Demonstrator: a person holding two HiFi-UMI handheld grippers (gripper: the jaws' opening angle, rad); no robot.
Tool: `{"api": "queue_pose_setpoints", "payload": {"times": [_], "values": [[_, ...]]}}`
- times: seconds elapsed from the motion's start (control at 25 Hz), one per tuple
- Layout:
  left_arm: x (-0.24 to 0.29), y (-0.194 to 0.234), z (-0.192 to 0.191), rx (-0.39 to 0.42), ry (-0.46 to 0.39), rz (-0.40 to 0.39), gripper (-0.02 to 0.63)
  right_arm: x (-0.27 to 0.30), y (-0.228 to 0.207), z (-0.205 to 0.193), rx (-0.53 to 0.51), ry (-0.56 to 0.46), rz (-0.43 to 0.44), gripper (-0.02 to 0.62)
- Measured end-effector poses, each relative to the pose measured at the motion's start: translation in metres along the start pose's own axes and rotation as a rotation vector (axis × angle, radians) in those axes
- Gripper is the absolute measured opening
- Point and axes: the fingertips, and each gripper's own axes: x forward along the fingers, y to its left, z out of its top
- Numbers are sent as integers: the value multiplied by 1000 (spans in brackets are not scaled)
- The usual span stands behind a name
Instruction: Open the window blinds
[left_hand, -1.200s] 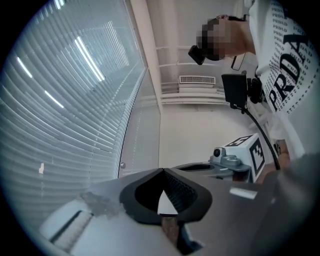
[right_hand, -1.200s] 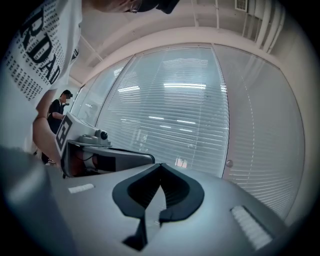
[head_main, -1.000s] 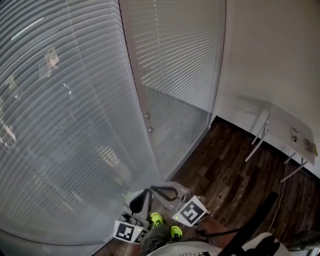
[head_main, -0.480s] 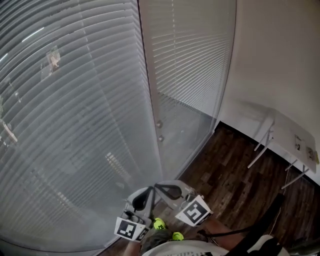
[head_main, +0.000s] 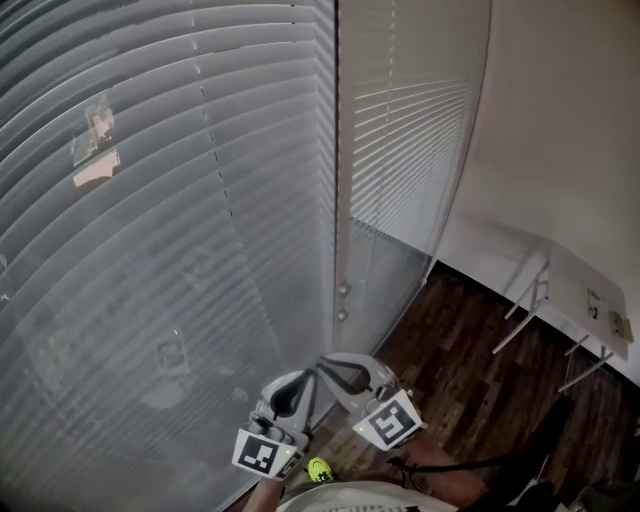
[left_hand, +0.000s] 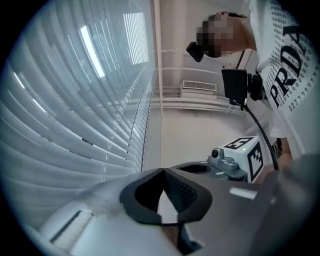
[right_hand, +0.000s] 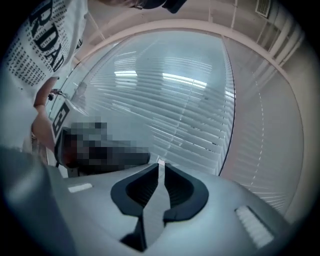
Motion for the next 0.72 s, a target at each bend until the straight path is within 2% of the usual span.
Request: {"api": "queue_pose_setpoints", "payload": {"times": [0.12,0.24,0.36,0.52,0.72], "values": [[6,15,-12,-13,-6,0,-9,12,-19,-18,-40,49,-54,64],[10,18,-21,-66,-19,-2,-9,16,-40,-36,-59,83,-113,98],[18,18,-21,-95,-12,-11,-9,18,-63,-42,-80,103,-153,103],[33,25,-35,-85,22,-20,-9,25,-84,-60,-136,128,-165,103],[36,16,-41,-58,13,-8,-9,28,-90,-71,-291,157,-178,115]]}}
